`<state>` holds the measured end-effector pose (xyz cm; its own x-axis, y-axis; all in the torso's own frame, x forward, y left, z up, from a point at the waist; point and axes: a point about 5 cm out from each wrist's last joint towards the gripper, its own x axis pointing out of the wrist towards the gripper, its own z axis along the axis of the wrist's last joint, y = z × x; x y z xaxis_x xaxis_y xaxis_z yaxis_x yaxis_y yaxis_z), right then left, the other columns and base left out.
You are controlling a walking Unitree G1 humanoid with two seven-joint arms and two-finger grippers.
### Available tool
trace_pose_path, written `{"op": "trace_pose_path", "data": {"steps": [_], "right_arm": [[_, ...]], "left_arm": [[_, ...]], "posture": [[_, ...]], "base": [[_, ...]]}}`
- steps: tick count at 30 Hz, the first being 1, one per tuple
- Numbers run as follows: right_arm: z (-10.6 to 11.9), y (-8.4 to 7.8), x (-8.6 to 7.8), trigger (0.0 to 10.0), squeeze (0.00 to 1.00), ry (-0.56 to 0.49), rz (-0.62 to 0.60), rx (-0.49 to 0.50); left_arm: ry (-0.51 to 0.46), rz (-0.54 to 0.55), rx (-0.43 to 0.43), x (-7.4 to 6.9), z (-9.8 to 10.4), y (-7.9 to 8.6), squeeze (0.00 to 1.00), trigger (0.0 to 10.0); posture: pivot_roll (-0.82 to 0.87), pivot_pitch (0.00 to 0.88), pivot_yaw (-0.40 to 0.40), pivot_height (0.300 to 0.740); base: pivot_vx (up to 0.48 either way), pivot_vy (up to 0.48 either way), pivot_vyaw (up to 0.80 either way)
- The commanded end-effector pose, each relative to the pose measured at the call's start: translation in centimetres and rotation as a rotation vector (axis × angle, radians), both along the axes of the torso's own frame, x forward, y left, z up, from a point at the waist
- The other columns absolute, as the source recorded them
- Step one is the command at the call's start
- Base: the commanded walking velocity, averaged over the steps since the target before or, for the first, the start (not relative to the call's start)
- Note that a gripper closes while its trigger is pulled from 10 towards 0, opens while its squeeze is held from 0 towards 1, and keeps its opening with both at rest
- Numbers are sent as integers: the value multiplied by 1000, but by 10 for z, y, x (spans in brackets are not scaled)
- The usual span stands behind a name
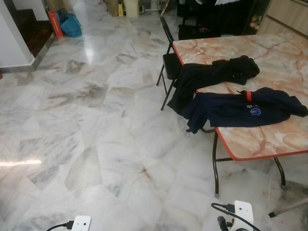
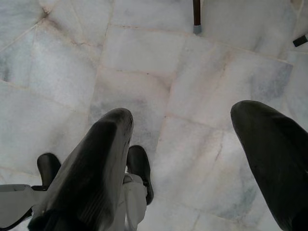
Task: Hang hanger
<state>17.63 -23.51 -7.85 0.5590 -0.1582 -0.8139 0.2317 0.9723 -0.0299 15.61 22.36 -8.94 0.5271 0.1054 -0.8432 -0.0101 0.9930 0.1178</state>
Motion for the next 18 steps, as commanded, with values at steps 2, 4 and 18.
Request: {"op": "trace_pose_path", "data": {"steps": [2, 4, 18], "right_arm": [[-1, 0, -1, 10000, 0, 12, 3, -3], [-1, -1, -2, 10000, 0, 12, 4, -3], [-1, -1, -2, 10000, 0, 15, 9, -4]], "left_arm": [[3, 3, 3, -3, -1, 2, 0, 10000], [1, 2, 4, -4, -1, 2, 0, 10000], [4, -42, 23, -3, 0, 2, 0, 10000]], "posture": [[38, 0, 14, 740], [38, 0, 14, 740], [41, 0, 13, 740]], "base": [[0, 0, -750], [0, 0, -750], [0, -34, -747]]}}
